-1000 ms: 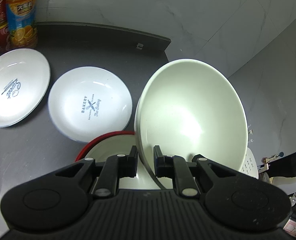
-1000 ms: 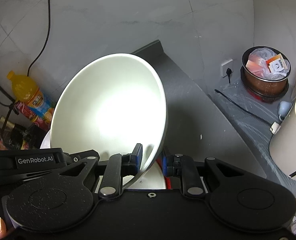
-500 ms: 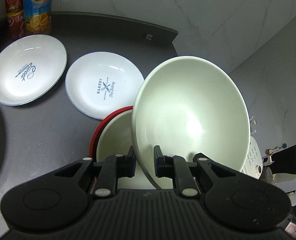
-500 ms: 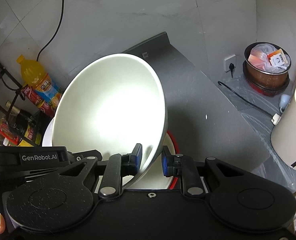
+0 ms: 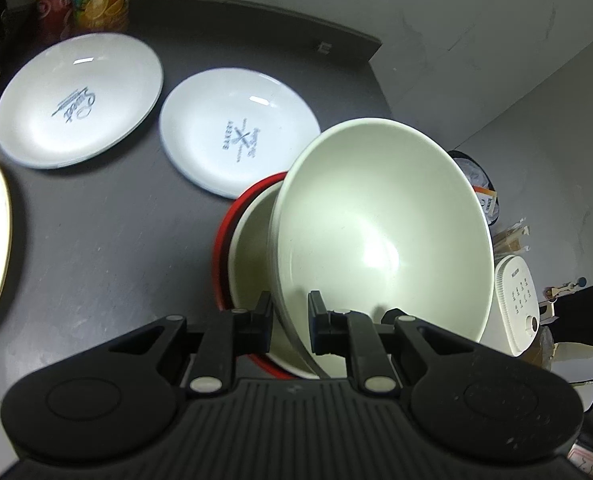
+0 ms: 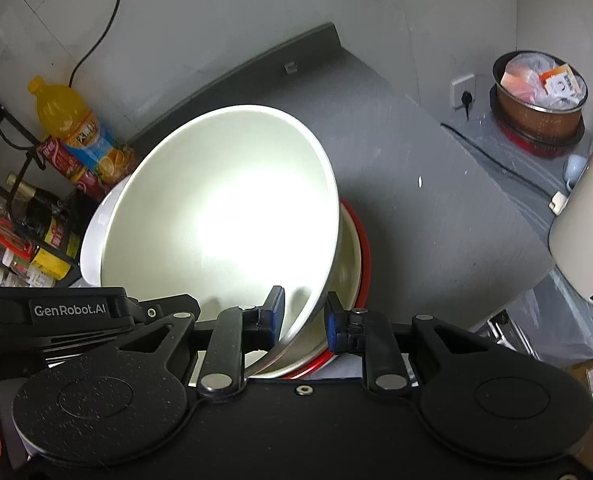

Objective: Organize plates and bowls
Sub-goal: 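Lift the smaller cream bowl and lower it onto the bowl stack, then open both grippers and withdraw from the bowl stack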

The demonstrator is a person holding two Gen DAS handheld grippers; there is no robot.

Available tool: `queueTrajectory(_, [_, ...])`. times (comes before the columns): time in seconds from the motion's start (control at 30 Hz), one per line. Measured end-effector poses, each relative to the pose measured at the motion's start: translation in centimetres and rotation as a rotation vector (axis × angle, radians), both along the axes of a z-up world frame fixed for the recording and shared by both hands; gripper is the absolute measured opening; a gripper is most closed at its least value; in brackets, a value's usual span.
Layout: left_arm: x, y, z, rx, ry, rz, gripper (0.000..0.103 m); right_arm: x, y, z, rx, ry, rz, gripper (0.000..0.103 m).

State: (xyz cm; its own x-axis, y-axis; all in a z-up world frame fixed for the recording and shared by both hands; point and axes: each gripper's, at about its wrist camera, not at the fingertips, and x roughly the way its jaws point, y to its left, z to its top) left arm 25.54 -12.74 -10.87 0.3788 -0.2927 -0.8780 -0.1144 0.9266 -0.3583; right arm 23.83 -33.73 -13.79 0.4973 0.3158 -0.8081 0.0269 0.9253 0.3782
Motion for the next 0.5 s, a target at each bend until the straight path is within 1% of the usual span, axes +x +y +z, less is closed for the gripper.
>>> queueTrajectory(0.07, [-0.1,0.2,-0.1,0.002,0.006,0.005,0.016,-0.1,0.2,-0.1,0.008,0.0,0.01,0.027])
queueTrajectory(0.13, [-0.1,0.4,-0.2,0.009,0.009,0.012,0.017,-0.1,0.4,0.0,0.005,0.004,0.014,0.03])
queueTrajectory(0.17, [-0.1,0.4,-0.2,0.015,0.011,0.016,0.018,-0.1,0.5,0.1,0.006,0.005,0.018,0.034])
queueTrajectory(0.27, [0.0,0.8,-0.1,0.033,0.026,0.026,0.018,-0.2,0.4,0.3,0.018,0.007,0.02,0.041])
queueTrajectory(0.4, [-0.2,1.3,0.2,0.032,0.028,0.039,0.019,-0.3,0.3,0.6,-0.001,-0.001,0.009,0.043])
queueTrajectory(0.5, [-0.3,1.5,1.0,0.023,-0.005,0.039,0.022,-0.3,0.0,0.7,-0.02,0.0,-0.008,0.045])
